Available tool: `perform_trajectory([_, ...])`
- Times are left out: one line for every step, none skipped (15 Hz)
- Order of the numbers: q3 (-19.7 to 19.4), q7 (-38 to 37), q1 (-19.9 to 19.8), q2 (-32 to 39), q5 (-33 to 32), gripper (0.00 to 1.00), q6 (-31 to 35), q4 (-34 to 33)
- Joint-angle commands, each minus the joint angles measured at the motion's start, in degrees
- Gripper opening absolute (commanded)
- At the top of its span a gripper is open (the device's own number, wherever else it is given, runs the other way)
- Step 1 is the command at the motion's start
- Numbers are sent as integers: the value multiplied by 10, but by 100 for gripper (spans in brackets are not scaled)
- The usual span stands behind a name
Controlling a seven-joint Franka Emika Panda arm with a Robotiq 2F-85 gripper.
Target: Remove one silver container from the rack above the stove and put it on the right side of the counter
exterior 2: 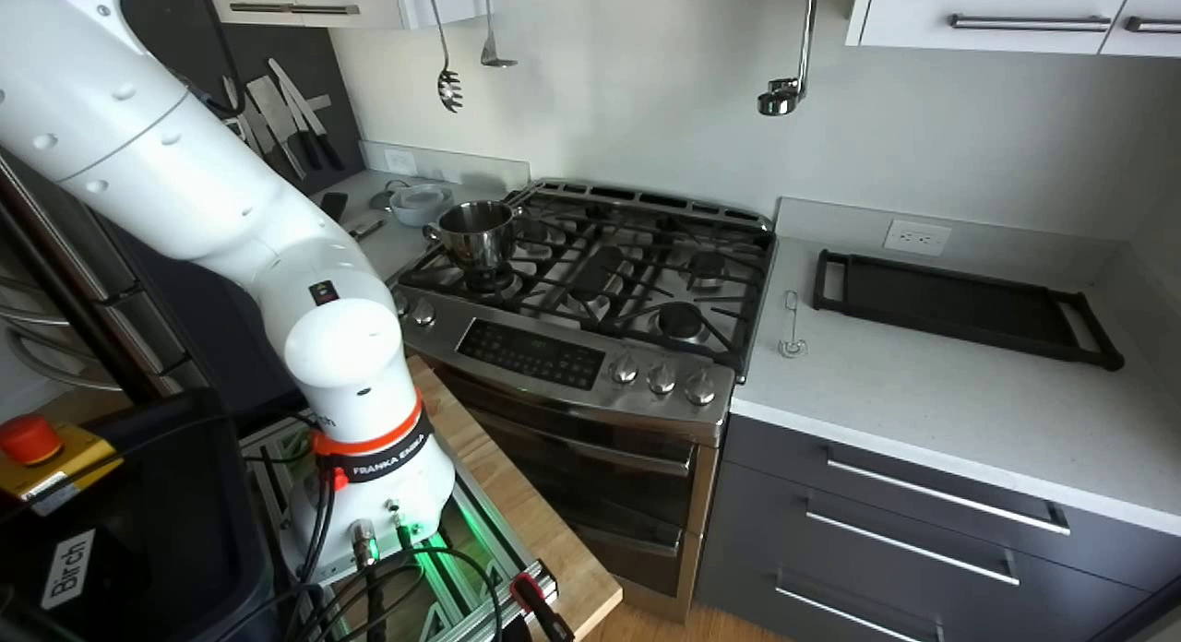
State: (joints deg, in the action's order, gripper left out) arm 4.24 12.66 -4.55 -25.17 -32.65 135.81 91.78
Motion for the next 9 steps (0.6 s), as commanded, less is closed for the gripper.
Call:
perform_trajectory([8,-10,12,8,13,100,9,-7])
perform_trajectory([9,-9,17,10,18,100,9,-9])
perform_trajectory([12,-9,20,12,19,100,12,-10])
perform_trajectory([13,-9,23,13,21,100,17,-11])
perform_trajectory([14,-9,25,14,21,100,23,-11])
perform_trajectory([13,-7,29,16,26,100,31,-10])
perform_trajectory([12,-6,30,17,28,100,38,-9])
perform_trajectory([11,-6,31,19,32,100,46,-8])
perform_trajectory([9,-5,33,21,38,100,53,-8])
